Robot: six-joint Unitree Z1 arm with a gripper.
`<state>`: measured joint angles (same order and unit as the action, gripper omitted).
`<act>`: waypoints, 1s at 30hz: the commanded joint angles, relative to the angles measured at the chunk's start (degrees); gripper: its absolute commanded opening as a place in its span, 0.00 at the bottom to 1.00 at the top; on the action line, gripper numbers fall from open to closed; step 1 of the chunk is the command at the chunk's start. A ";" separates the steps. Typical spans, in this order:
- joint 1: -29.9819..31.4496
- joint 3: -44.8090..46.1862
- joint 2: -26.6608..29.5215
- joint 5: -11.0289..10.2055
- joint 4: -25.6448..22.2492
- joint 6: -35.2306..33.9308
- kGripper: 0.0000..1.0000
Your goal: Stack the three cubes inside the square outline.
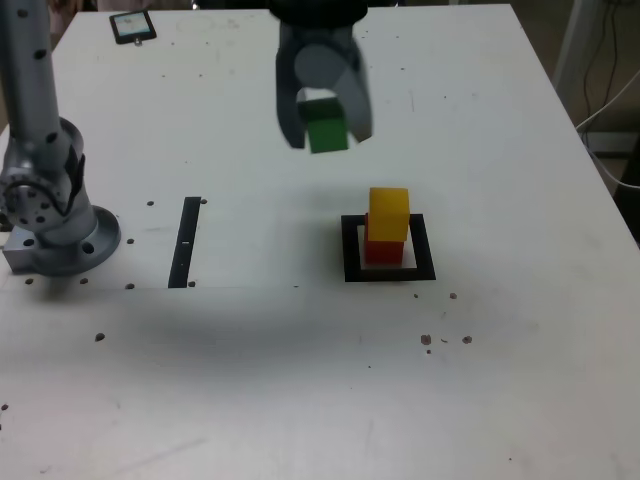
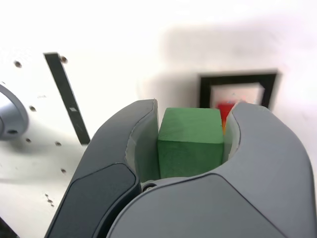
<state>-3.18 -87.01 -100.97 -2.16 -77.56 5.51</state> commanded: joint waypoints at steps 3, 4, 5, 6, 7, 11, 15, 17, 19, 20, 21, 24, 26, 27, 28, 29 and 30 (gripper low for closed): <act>4.74 -6.27 -1.25 -1.42 -4.45 -3.06 0.03; 6.02 -7.92 -2.01 -1.69 -5.56 -3.80 0.03; 7.25 -9.58 -2.87 -1.89 -6.59 -4.49 0.03; 8.41 -11.22 -3.81 -2.00 -7.50 -5.08 0.03; 9.43 -12.76 -4.78 -2.00 -8.26 -5.58 0.03; 11.89 -17.02 -8.32 -1.22 -9.60 -6.82 0.03; 12.15 -18.04 -10.72 -0.58 -9.36 -6.98 0.03; 12.15 -18.15 -11.64 -0.53 -9.20 -7.06 0.03; 12.15 -18.13 -12.33 -0.55 -9.06 -7.14 0.03; 12.15 -18.01 -12.57 -0.59 -8.97 -7.17 0.03; 12.15 -17.85 -12.76 -0.63 -8.85 -7.19 0.03; 12.07 -17.29 -13.20 -0.74 -8.39 -7.23 0.03; 11.90 -16.96 -13.55 -0.83 -8.01 -7.25 0.03; 11.75 -16.81 -13.79 -0.87 -7.79 -7.27 0.03; 11.52 -16.59 -14.14 -0.92 -7.53 -7.25 0.03; 11.33 -16.42 -14.39 -0.96 -7.36 -7.23 0.03; 11.14 -16.24 -14.62 -0.99 -7.18 -7.20 0.03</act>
<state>8.31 -103.48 -115.08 -3.03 -84.93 -1.65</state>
